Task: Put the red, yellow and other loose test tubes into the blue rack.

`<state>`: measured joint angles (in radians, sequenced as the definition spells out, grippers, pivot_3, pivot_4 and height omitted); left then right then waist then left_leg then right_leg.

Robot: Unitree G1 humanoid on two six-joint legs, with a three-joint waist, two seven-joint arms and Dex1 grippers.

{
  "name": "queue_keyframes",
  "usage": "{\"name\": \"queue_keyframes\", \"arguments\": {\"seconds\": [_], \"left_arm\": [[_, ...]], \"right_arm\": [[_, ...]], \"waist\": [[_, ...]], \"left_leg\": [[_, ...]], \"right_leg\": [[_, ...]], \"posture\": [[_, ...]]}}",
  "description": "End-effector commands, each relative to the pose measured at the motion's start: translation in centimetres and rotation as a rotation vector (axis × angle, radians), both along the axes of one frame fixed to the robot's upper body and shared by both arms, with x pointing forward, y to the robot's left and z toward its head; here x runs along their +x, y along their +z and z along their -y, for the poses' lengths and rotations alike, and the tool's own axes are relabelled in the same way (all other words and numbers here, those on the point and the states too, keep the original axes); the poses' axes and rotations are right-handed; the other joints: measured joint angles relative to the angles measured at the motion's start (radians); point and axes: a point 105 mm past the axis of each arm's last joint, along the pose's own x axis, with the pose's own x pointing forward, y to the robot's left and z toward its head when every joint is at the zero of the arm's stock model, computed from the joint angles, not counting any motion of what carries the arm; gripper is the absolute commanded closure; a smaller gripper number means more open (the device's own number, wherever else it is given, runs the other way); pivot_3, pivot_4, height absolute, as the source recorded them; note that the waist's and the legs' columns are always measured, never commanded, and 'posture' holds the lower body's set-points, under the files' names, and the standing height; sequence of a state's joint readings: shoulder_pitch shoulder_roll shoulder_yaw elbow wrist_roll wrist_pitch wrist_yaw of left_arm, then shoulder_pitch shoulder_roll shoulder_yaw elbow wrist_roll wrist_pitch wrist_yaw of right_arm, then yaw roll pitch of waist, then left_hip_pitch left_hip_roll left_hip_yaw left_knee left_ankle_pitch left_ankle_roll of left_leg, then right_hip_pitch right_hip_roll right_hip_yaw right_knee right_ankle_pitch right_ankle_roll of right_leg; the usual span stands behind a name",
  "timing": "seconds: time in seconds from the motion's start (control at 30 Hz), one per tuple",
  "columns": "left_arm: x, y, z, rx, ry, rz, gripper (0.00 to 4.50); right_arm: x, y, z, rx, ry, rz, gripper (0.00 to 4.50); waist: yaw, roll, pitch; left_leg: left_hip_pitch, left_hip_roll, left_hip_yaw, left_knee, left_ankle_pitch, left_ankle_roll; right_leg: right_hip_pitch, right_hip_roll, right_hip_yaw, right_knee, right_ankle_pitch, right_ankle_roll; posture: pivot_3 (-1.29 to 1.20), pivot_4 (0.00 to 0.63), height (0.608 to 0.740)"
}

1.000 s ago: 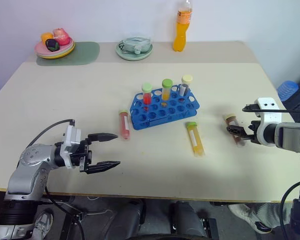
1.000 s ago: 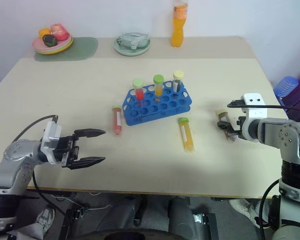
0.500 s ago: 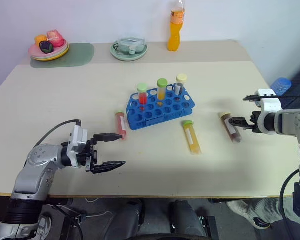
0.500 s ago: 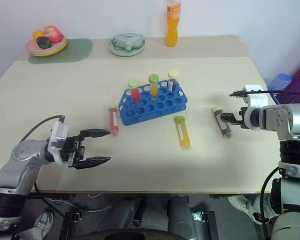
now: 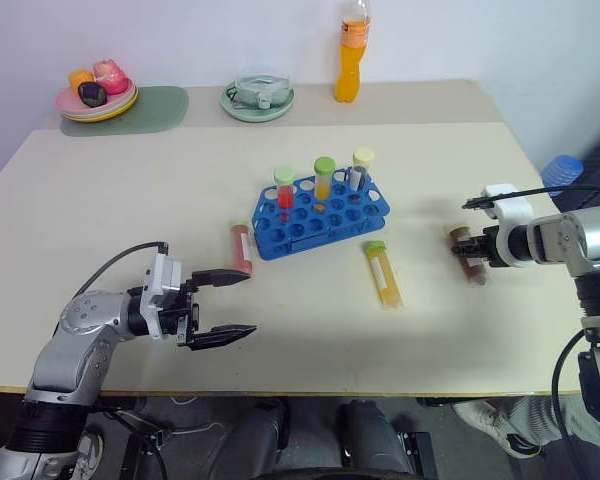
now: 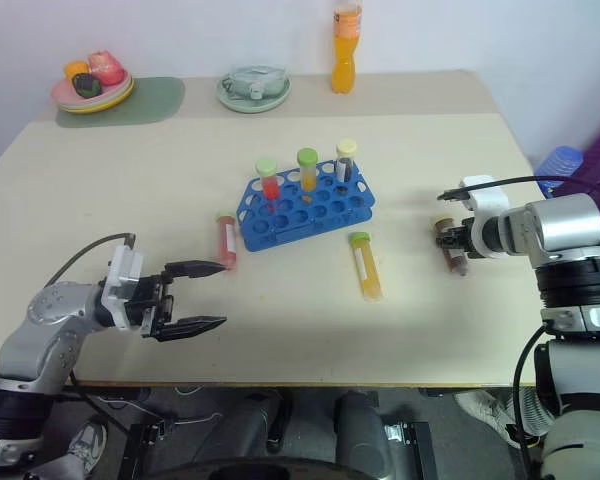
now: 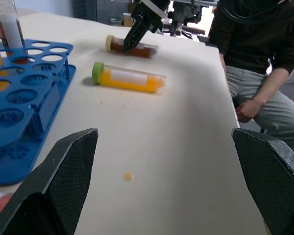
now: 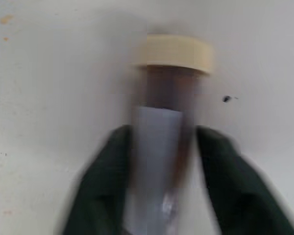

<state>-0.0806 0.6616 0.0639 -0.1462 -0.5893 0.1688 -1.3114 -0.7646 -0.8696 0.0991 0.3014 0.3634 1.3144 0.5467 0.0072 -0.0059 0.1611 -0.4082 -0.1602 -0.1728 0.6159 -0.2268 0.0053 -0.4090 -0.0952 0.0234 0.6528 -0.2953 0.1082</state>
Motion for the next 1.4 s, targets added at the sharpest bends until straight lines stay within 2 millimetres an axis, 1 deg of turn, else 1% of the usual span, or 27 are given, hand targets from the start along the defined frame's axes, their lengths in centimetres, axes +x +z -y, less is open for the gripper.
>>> {"name": "queue_keyframes", "arguments": {"seconds": [0.03,0.2,0.33,0.4,0.47,0.53,0.57,0.6,0.63,0.67,0.7,0.73,0.8,0.87,0.93,1.03,1.07,1.23,1.4], "left_arm": [[-0.3,0.8,0.2,-0.007,-0.006,0.034,0.0],[-0.3,0.7,0.3,-0.012,0.01,0.032,0.0],[0.0,0.5,0.3,-0.018,0.028,0.027,0.0],[0.2,0.5,0.3,-0.025,0.045,0.026,0.0],[0.3,0.5,0.2,-0.025,0.055,0.026,0.0],[0.6,0.5,0.2,-0.036,0.077,0.026,0.0],[0.7,0.5,0.2,-0.039,0.083,0.025,0.0],[0.9,0.5,0.3,-0.046,0.093,0.026,0.0],[1.1,0.7,0.4,-0.056,0.106,0.029,0.0],[1.4,0.8,0.5,-0.066,0.118,0.033,0.0],[1.7,1.1,0.7,-0.073,0.127,0.04,0.0],[2.1,1.4,0.8,-0.083,0.141,0.047,0.0],[2.8,1.8,1.0,-0.097,0.163,0.056,0.0],[3.4,2.0,1.2,-0.109,0.182,0.062,0.0],[3.9,2.4,1.5,-0.125,0.201,0.07,0.0],[4.6,2.9,2.0,-0.152,0.231,0.08,0.0],[4.7,2.9,2.2,-0.157,0.242,0.082,0.0],[5.3,3.0,2.9,-0.172,0.318,0.113,0.0],[5.0,2.6,3.5,-0.181,0.349,0.11,0.0]], "right_arm": [[0.5,1.3,-0.5,-0.009,0.023,0.042,3.76],[0.2,2.0,-1.2,-0.02,0.058,0.075,3.76],[-0.8,2.7,-1.6,-0.1,0.139,0.137,3.76],[-1.3,3.6,-2.5,-0.12,0.214,0.203,3.76],[-2.1,4.3,-3.4,-0.105,0.269,0.234,3.76],[-2.8,5.8,-6.3,0.032,0.357,0.346,3.76],[-3.2,6.3,-7.1,0.072,0.382,0.387,3.76],[-3.2,7.4,-8.8,0.138,0.435,0.509,3.76],[-3.2,8.4,-10.0,0.191,0.466,0.627,3.76],[-3.3,9.3,-11.0,0.236,0.483,0.738,3.76],[-3.2,10.0,-11.5,0.233,0.483,0.851,3.76],[-2.9,10.2,-11.8,0.219,0.468,0.931,3.76],[-2.2,10.3,-12.5,0.234,0.425,1.04,3.76],[-1.1,10.0,-13.0,0.265,0.35,1.1,3.76],[-0.4,10.0,-13.5,0.26,0.306,1.19,3.76],[0.8,9.2,-13.7,0.253,0.219,1.275,3.76],[1.2,8.8,-13.8,0.249,0.196,1.296,3.76],[2.1,7.7,-14.4,0.242,0.157,1.369,3.76],[3.0,6.6,-15.3,0.239,0.157,1.393,3.76]], "waist": [[0.001,0.0,0.0],[0.0,0.0,0.0],[0.004,0.0,0.0],[0.007,0.0,0.0],[0.006,0.0,0.0],[0.002,0.0,0.0],[0.0,0.0,0.0],[-0.001,0.0,0.0],[-0.002,-0.001,0.0],[-0.002,-0.001,0.0],[0.0,-0.001,0.0],[0.001,-0.001,0.0],[0.007,0.0,0.0],[0.005,0.0,0.0],[0.003,0.0,0.0],[0.001,0.0,0.0],[0.0,0.0,0.0],[-0.006,0.0,0.0],[-0.023,0.0,0.0]], "left_leg": [[0.0,0.0,0.0,0.0,0.0,0.0],[0.0,0.0,0.0,0.0,0.0,0.0],[0.0,0.0,0.0,0.0,0.0,0.0],[0.0,0.0,0.0,0.0,0.0,0.0],[-0.001,0.0,0.0,0.0,0.0,0.0],[-0.001,0.0,0.0,0.001,0.0,0.0],[0.0,0.0,0.0,0.001,0.0,0.0],[0.0,0.0,0.0,0.001,0.0,0.0],[0.0,0.001,0.0,0.001,0.0,0.0],[0.001,0.002,0.0,0.001,0.0,0.0],[0.001,0.002,0.0,0.001,0.0,0.0],[0.001,0.002,0.0,0.001,0.0,0.0],[0.001,0.001,0.0,0.004,0.0,-0.001],[0.001,0.001,0.0,0.008,0.0,-0.001],[0.001,0.001,0.0,0.01,0.0,-0.001],[0.001,0.002,0.0,0.011,0.001,-0.002],[0.001,0.002,0.0,0.011,0.004,-0.007],[0.001,0.002,0.0,0.01,0.006,-0.01],[0.001,0.002,0.0,0.01,0.006,-0.01]], "right_leg": [[0.0,0.0,0.0,0.0,0.0,0.0],[0.0,0.0,0.0,0.0,0.0,0.0],[0.0,0.0,0.0,0.0,0.0,0.0],[0.0,0.0,0.0,0.0,0.0,0.0],[0.0,0.0,0.0,0.0,0.0,0.0],[0.0,0.0,0.0,0.0,0.0,0.001],[0.0,0.0,0.0,0.001,0.0,0.001],[0.0,0.0,0.0,0.001,0.001,0.001],[0.0,0.001,0.001,0.001,0.001,0.001],[0.0,0.002,0.001,0.002,0.001,0.001],[0.0,0.002,0.001,0.002,0.001,0.0],[0.0,0.002,0.001,0.003,0.001,0.001],[0.0,0.002,0.001,0.003,0.002,0.001],[0.002,0.002,0.001,0.003,0.004,0.002],[0.002,0.004,0.002,0.003,0.006,0.002],[0.002,0.005,0.003,0.004,0.008,0.001],[0.001,0.006,0.003,0.005,0.008,0.001],[-0.001,0.007,0.004,0.009,0.008,0.001],[-0.001,0.007,0.005,0.011,0.008,0.001]], "posture": [[0.0,0.15,0.74],[0.0,0.15,0.74],[0.0,0.15,0.74],[0.0,0.15,0.74],[0.0,0.15,0.74],[0.0,0.15,0.74],[0.0,0.15,0.74],[0.0,0.15,0.74],[0.0,0.15,0.74],[0.0,0.15,0.74],[0.0,0.15,0.74],[0.0,0.15,0.74],[0.0,0.15,0.74],[0.0,0.15,0.74],[0.0,0.15,0.74],[0.0,0.15,0.74],[0.0,0.15,0.74],[0.0,0.15,0.74],[0.0,0.15,0.74]]}}
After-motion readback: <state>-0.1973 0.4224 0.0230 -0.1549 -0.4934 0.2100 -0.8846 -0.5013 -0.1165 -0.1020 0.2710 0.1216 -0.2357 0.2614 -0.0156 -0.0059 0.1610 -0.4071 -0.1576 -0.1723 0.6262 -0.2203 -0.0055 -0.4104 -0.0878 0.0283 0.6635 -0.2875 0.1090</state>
